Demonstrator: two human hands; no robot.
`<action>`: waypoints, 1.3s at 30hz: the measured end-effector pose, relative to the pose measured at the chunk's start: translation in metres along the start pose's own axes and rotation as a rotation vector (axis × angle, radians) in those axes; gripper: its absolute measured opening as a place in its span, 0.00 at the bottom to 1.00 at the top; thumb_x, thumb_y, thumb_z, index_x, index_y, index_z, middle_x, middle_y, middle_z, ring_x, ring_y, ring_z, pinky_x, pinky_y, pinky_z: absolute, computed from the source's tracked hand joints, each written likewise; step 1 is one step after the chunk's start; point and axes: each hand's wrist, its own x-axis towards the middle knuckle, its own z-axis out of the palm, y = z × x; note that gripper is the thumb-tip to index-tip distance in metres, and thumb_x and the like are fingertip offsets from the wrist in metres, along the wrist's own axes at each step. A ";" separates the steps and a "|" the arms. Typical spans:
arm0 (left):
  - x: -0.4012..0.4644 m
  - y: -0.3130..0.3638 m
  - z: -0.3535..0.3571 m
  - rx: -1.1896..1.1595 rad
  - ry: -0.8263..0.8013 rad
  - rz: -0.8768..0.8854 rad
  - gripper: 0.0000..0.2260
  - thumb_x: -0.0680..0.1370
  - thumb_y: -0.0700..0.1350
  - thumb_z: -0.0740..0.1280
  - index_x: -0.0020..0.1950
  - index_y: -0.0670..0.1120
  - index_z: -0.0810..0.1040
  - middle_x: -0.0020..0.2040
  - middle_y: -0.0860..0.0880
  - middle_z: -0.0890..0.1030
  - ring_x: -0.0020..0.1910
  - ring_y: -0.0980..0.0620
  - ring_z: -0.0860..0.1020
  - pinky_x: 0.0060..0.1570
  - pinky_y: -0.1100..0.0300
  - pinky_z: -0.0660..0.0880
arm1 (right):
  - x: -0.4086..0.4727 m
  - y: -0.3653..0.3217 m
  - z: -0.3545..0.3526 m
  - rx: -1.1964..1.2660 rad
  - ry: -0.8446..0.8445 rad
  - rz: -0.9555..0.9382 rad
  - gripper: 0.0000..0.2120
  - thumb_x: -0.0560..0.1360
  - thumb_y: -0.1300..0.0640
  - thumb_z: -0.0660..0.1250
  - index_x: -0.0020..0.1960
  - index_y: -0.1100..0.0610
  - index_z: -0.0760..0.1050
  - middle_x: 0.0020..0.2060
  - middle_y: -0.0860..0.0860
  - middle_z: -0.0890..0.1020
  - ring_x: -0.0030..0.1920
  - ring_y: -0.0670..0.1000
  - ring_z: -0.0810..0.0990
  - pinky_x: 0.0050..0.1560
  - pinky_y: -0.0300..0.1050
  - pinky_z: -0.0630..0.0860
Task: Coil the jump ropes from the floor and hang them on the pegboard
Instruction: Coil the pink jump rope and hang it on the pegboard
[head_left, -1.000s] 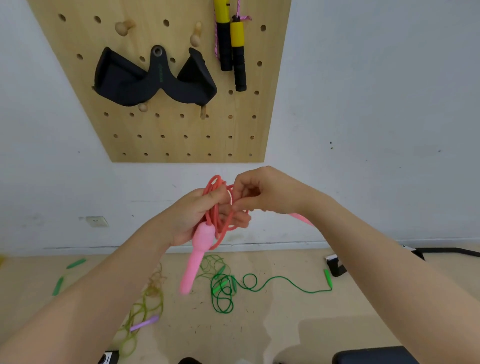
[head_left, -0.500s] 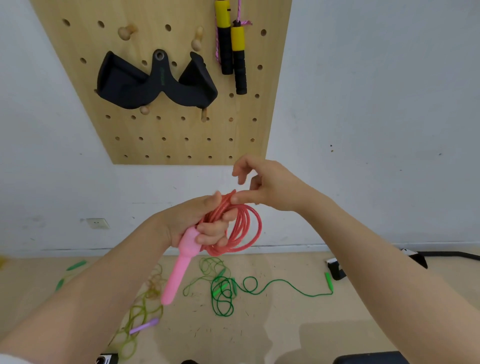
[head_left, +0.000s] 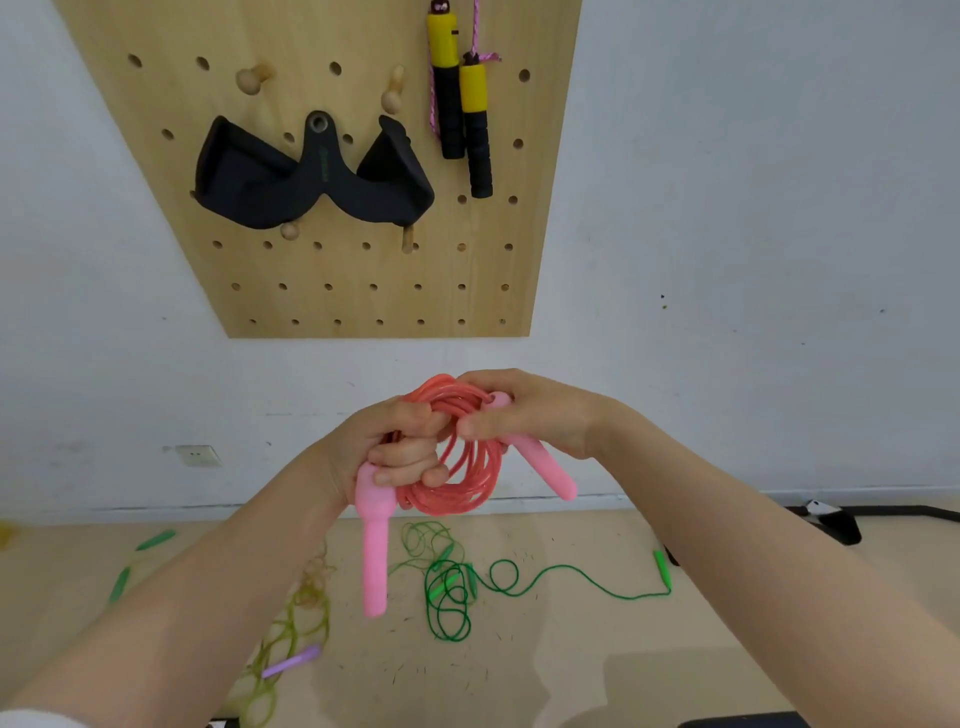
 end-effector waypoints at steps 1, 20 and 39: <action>0.005 0.003 -0.003 0.034 0.011 -0.049 0.11 0.77 0.42 0.62 0.35 0.46 0.73 0.20 0.53 0.67 0.20 0.54 0.69 0.44 0.61 0.76 | 0.000 -0.001 0.001 -0.049 0.010 0.021 0.10 0.67 0.56 0.72 0.47 0.56 0.75 0.39 0.52 0.76 0.40 0.50 0.73 0.43 0.48 0.70; 0.013 0.001 0.012 1.145 0.989 -0.119 0.08 0.79 0.48 0.61 0.52 0.44 0.74 0.40 0.45 0.80 0.39 0.48 0.81 0.41 0.51 0.79 | -0.009 0.008 -0.025 -0.456 0.188 0.154 0.18 0.74 0.47 0.67 0.61 0.54 0.73 0.52 0.46 0.77 0.49 0.47 0.76 0.48 0.40 0.70; 0.027 0.020 0.022 1.000 0.932 -0.121 0.13 0.79 0.52 0.62 0.39 0.45 0.73 0.35 0.46 0.77 0.37 0.44 0.79 0.42 0.50 0.76 | 0.019 -0.017 0.003 0.219 0.601 -0.156 0.07 0.75 0.59 0.68 0.52 0.57 0.75 0.44 0.53 0.77 0.37 0.50 0.79 0.40 0.48 0.82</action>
